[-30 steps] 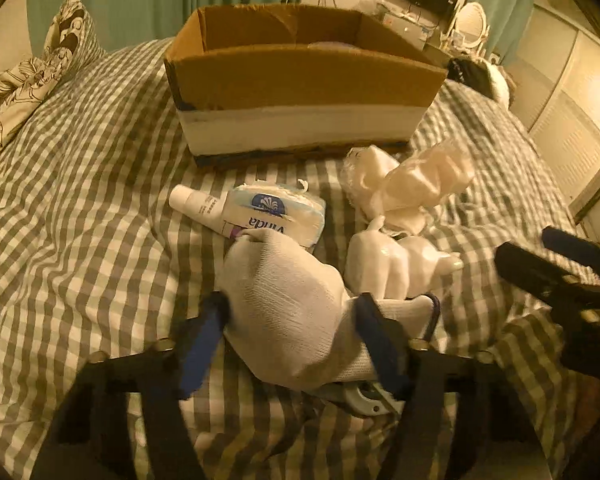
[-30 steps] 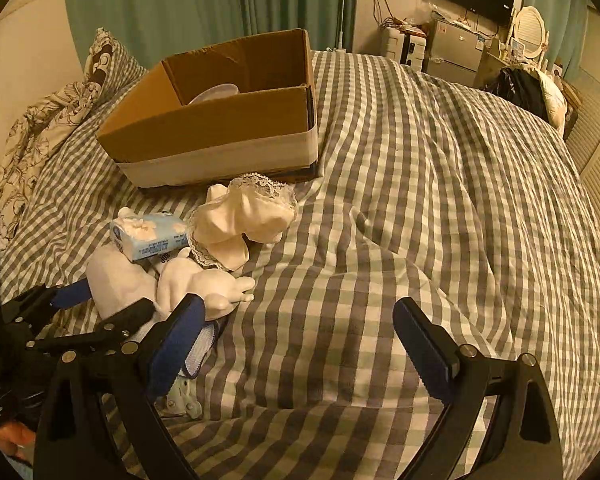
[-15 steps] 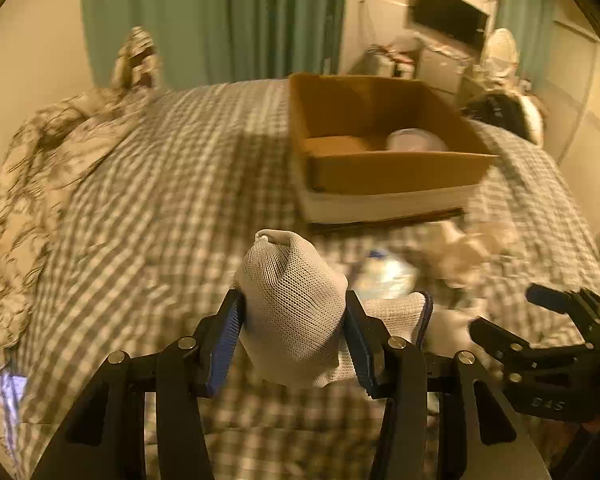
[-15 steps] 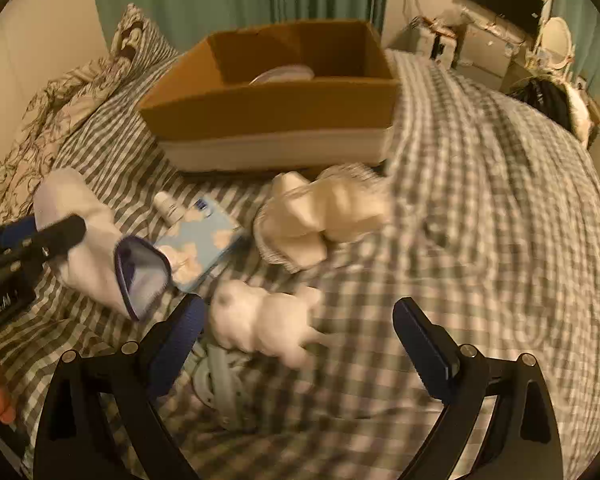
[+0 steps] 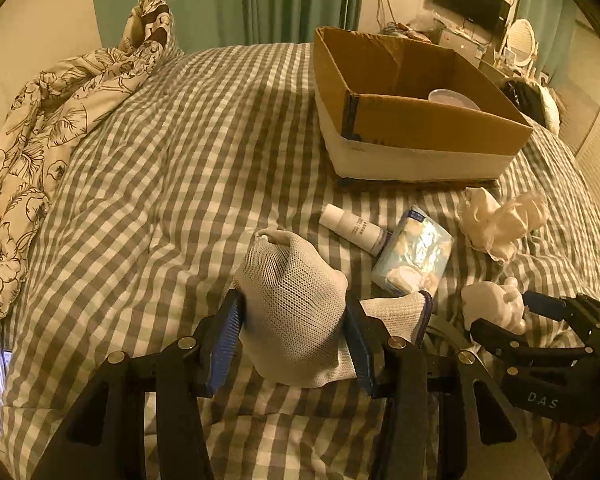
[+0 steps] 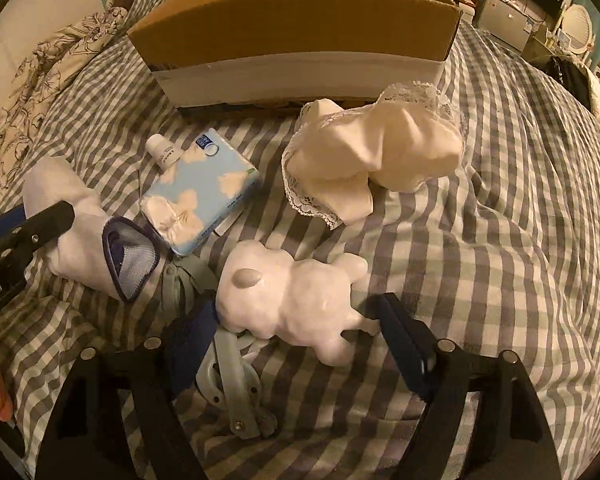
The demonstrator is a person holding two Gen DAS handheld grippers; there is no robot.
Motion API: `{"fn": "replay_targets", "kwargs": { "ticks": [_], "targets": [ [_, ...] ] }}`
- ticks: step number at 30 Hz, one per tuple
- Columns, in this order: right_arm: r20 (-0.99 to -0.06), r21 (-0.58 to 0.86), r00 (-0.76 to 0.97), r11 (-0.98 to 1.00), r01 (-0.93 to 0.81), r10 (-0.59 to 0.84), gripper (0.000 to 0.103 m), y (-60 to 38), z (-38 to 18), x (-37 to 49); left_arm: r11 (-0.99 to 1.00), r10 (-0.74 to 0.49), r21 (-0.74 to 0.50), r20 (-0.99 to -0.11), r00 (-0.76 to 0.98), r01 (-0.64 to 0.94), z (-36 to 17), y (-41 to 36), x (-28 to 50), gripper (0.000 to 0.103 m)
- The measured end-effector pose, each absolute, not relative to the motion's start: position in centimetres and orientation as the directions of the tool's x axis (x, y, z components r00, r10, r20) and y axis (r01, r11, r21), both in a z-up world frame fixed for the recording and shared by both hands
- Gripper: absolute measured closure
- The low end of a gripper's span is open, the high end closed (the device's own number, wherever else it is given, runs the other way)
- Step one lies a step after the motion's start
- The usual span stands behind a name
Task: Organize objects
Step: 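Grasp the white plush toy with the right tool, then drop the glove and plush toy into the box, opening both tools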
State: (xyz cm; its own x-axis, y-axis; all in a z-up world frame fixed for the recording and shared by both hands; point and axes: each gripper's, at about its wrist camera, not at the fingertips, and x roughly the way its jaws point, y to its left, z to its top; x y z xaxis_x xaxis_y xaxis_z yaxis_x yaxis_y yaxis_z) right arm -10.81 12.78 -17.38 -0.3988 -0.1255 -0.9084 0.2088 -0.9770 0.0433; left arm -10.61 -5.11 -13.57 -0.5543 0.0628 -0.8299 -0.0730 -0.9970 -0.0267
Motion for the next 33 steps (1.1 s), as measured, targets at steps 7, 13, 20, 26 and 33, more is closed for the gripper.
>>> {"fn": "replay_targets", "kwargs": {
  "ticks": [7, 13, 20, 26, 33],
  "targets": [
    [-0.875, 0.049, -0.462, -0.975, 0.218, -0.147, 0.024, 13.1, -15.0, -9.2, -0.996, 0.07, -0.022, -0.82, -0.568, -0.09, -12.2, -4.5, -8.9, 0.052],
    [-0.835, 0.052, -0.527, -0.975, 0.216, -0.161, 0.024, 13.8, -12.3, -7.5, -0.994, 0.083, -0.027, -0.8, -0.594, -0.102, -10.3, -3.7, -7.4, 0.052],
    [-0.78, 0.021, -0.604, -0.972, 0.235, -0.163, 0.024, 14.2, -8.1, -5.7, -0.991, 0.105, -0.03, -0.774, -0.624, -0.13, -7.2, -2.7, -6.9, 0.052],
    [-0.71, 0.003, -0.683, -0.97, 0.243, -0.173, 0.024, 14.6, -3.4, -6.7, -0.987, 0.115, -0.009, -0.741, -0.662, -0.161, -4.2, -1.3, -8.5, 0.052],
    [-0.646, 0.003, -0.741, -0.971, 0.239, -0.185, 0.024, 15.6, 1.0, -10.9, -0.982, 0.146, -0.016, -0.694, -0.705, -0.187, -0.3, 0.4, -13.0, 0.052]
  ]
}}
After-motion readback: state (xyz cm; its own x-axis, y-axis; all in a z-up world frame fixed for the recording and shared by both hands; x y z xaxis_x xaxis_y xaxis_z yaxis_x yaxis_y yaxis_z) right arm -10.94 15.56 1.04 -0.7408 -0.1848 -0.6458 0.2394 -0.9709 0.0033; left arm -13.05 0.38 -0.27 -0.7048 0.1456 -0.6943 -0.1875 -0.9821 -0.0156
